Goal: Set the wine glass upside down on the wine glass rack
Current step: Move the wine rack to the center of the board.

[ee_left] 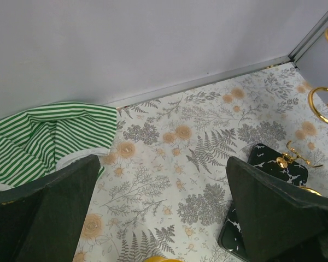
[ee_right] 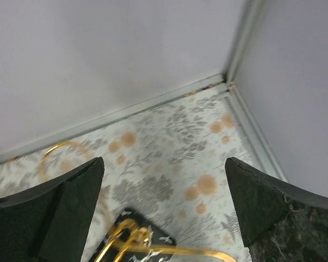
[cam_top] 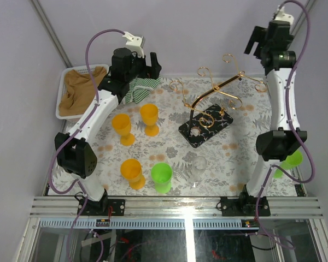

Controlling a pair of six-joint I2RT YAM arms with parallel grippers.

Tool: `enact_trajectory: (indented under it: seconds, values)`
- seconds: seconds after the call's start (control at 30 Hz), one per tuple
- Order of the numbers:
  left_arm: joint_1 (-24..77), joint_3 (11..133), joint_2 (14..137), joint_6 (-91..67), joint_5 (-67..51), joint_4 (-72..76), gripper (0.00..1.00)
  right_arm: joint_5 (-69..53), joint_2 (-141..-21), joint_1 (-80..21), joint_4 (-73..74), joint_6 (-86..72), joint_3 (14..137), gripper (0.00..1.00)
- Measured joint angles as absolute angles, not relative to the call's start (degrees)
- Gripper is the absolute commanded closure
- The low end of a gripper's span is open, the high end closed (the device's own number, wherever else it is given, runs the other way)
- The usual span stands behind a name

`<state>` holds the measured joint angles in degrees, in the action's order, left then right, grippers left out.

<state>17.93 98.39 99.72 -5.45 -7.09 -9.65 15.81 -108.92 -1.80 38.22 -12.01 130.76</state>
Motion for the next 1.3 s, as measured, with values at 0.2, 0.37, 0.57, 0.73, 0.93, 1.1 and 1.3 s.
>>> enact_trajectory:
  seconds: [0.2,0.37,0.57,0.73,0.93,1.1,1.3]
  values:
    - [17.56,95.98,98.87,-5.43,-7.31,-9.45,0.00,12.75,-113.45,9.02,40.73,-13.06,132.92,0.01]
    - [17.30,95.31,98.63,-5.45,-7.38,-9.45,0.00,11.40,-113.43,12.67,43.42,-14.74,127.52,0.01]
    - [17.23,95.31,98.63,-5.45,-7.68,-9.41,0.00,8.29,-113.43,12.82,47.64,-16.10,120.38,0.01]
    - [17.23,95.31,98.63,-5.48,-7.97,-9.28,0.00,3.46,-113.40,14.76,46.65,-18.74,114.74,0.01]
    - [17.19,95.31,98.63,-5.50,-8.60,-9.04,0.00,0.60,-112.18,17.69,44.12,-21.06,110.76,0.01]
    - [17.19,95.22,98.63,-5.50,-8.62,-8.99,0.00,0.27,-113.43,17.87,45.10,-21.02,109.08,0.01]
    - [17.19,95.13,98.63,-5.50,-8.62,-8.97,0.00,-0.49,-114.10,17.76,45.82,-21.04,110.61,0.01]
